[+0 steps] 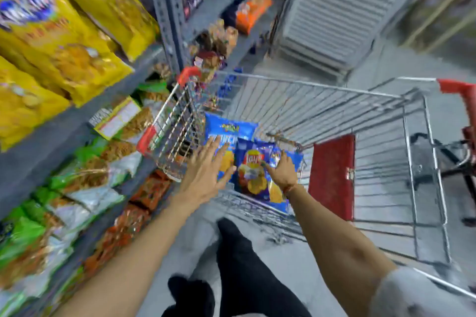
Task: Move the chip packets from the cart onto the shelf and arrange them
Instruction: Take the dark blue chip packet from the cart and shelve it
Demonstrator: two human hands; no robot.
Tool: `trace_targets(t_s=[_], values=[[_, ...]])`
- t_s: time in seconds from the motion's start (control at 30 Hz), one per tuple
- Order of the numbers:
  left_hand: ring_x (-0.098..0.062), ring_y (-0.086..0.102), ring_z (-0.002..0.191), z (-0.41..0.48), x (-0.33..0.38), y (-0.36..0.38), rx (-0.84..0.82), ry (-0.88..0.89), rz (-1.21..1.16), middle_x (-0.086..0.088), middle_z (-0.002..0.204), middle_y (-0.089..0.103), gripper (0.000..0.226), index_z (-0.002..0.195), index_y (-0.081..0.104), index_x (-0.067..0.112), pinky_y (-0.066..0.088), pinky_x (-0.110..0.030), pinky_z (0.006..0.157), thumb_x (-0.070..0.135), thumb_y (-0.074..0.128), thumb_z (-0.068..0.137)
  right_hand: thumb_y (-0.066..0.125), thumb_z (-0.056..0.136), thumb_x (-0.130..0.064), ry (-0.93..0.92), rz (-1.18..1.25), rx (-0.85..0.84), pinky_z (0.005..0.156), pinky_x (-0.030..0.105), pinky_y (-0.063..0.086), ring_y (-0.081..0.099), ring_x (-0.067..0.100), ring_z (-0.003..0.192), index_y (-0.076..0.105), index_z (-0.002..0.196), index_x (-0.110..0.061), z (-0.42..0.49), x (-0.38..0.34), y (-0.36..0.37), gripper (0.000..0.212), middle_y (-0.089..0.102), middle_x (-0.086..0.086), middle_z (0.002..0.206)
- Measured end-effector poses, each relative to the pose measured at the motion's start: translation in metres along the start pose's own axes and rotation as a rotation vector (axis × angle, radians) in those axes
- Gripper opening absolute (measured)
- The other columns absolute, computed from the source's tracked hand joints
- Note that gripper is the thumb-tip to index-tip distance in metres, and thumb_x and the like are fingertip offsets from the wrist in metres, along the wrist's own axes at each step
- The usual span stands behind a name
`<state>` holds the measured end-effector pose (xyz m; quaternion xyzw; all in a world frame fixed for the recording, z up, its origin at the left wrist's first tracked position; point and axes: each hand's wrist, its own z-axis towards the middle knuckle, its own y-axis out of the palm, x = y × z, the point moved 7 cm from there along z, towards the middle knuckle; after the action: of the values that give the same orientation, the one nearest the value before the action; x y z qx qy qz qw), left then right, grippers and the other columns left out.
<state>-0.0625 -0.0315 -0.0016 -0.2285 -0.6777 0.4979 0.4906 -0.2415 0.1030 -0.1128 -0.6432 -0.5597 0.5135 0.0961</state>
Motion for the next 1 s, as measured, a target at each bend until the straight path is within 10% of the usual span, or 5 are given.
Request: trace_targets(t_s=[0.23,0.37,0.57,1.0], values=[[-0.023,0.061,0.107,-0.002,-0.013,0.037,-0.112,-0.061,0.09,-0.007,0.111,0.07,0.064,0.115,0.062,0.014,0.039,-0.037,0.092,0.055,0.023,0.086,0.074,0.08,-0.025,0.253,0.194,-0.248,0.111,0.041,0.036,0.041,0.034,0.135,0.029,0.142,0.002,0.04,0.046,0.054,0.081,0.038,0.019,0.148],[-0.026,0.067,0.087,0.0,-0.013,0.035,-0.059,-0.063,0.121,-0.008,0.086,0.074,0.048,0.096,0.067,0.013,0.042,-0.037,0.079,0.047,0.034,0.089,0.076,0.075,-0.002,0.29,0.322,-0.229,0.06,0.006,0.048,0.056,0.021,0.082,0.043,0.108,-0.005,0.059,0.061,0.074,0.047,0.059,0.007,0.09],[-0.019,0.066,0.081,-0.002,-0.017,0.036,-0.016,-0.085,0.062,0.0,0.082,0.074,0.05,0.087,0.068,0.015,0.041,-0.037,0.079,0.044,0.028,0.092,0.085,0.067,-0.022,0.345,0.357,-0.219,0.101,0.04,0.046,0.052,0.029,0.122,0.04,0.134,-0.002,0.073,0.064,0.089,0.082,0.05,0.013,0.135],[-0.022,0.066,0.074,-0.004,-0.009,0.027,0.008,-0.077,0.085,-0.003,0.075,0.074,0.053,0.083,0.069,0.012,0.037,-0.034,0.08,0.042,0.026,0.091,0.08,0.072,-0.023,0.321,0.564,-0.195,0.097,0.04,0.049,0.056,0.03,0.119,0.036,0.139,-0.003,0.068,0.043,0.057,0.083,0.051,0.014,0.14]])
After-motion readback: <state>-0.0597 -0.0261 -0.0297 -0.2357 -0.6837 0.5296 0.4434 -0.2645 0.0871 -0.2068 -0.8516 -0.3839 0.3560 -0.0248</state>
